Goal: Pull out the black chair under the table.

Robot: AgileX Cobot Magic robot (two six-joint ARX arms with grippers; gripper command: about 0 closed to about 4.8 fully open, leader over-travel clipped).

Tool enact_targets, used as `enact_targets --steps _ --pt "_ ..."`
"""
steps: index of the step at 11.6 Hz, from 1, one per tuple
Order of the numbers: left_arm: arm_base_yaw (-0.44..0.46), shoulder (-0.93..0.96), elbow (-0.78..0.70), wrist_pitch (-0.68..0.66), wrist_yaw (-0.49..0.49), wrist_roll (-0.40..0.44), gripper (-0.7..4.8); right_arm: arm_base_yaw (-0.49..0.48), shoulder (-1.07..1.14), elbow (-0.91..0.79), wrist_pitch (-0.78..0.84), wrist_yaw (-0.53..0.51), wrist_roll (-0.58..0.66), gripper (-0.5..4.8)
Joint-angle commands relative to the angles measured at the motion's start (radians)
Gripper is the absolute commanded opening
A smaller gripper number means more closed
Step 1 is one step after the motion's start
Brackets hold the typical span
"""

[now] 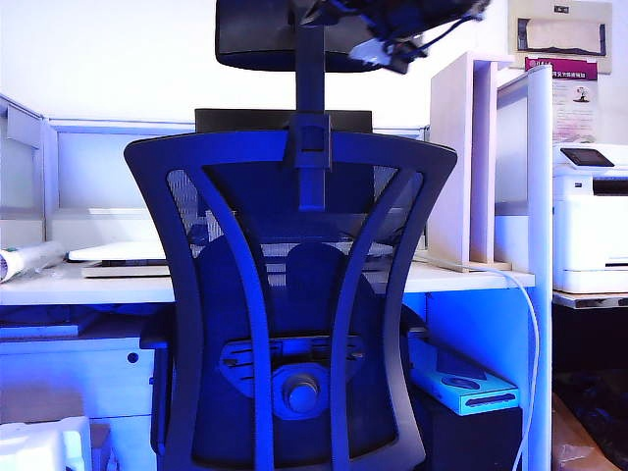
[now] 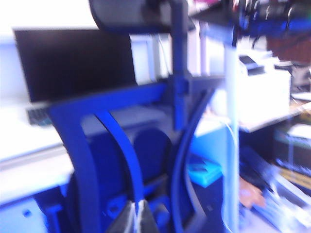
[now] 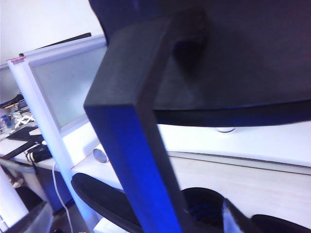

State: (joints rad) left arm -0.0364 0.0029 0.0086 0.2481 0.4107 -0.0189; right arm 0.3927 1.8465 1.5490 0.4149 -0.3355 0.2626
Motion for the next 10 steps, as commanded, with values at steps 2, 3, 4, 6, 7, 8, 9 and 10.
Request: enact_targets --steps 2,3,4,6,7,8,9,10 --pt "0.001 0.001 0.000 0.043 -0.026 -0.001 0.25 0.026 0.090 0.113 -0.003 0.022 0.000 4.79" --pt "0.001 0.001 0.000 0.045 -0.025 -0.001 0.25 0.027 0.109 0.135 -0.008 0.029 0.000 4.79" --pt "0.001 0.001 0.000 0.045 -0.026 -0.001 0.25 0.030 0.127 0.160 -0.020 0.031 -0.001 4.79" --pt "0.001 0.001 0.000 0.045 -0.026 -0.001 0.25 0.030 0.148 0.180 -0.013 0.076 -0.005 2.86" --pt "0.001 0.001 0.000 0.045 -0.031 -0.001 0.25 0.030 0.147 0.181 0.008 0.082 -0.009 0.24" --pt "0.002 0.001 0.000 0.045 -0.032 -0.001 0.25 0.030 0.147 0.184 0.009 0.082 -0.009 -0.02" --pt "0.002 0.001 0.000 0.045 -0.032 -0.001 0.25 0.032 0.146 0.188 0.009 0.082 -0.009 -0.06" --pt "0.002 0.001 0.000 0.045 -0.032 0.000 0.25 0.033 0.145 0.188 0.009 0.082 -0.009 -0.06"
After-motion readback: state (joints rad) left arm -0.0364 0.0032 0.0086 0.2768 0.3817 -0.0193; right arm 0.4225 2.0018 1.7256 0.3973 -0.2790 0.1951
